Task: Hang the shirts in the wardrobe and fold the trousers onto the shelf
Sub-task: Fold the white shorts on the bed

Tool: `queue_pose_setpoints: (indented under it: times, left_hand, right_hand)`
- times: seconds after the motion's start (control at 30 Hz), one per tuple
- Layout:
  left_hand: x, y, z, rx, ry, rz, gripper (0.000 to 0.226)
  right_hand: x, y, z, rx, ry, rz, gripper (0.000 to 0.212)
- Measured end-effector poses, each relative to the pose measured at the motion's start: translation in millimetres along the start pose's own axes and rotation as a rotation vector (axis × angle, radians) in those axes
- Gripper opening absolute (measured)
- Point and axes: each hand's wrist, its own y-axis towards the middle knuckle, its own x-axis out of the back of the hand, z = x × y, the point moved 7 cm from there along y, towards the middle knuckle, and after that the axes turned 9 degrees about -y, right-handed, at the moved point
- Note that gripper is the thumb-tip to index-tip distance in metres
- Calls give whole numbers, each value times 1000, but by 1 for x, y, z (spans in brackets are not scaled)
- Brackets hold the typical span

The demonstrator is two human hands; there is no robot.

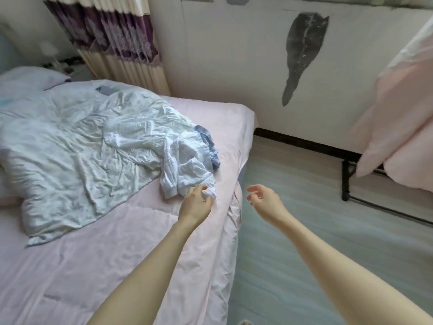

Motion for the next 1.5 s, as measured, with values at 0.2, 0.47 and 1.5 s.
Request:
queue_pose_setpoints:
  times: [0.2, 0.47, 1.5]
  left_hand:
    - [-13, 73, 52, 213, 49, -30, 45]
    - [-26, 194, 185, 588, -51, -250, 82]
    - [145, 63, 71, 158, -1825, -781, 8]
  right_hand:
    - [-44, 108, -8, 67, -80, 185, 36]
    - [-186, 264, -38, 219, -217, 457, 58]
    - [-189, 138, 144, 1036, -276, 950, 96]
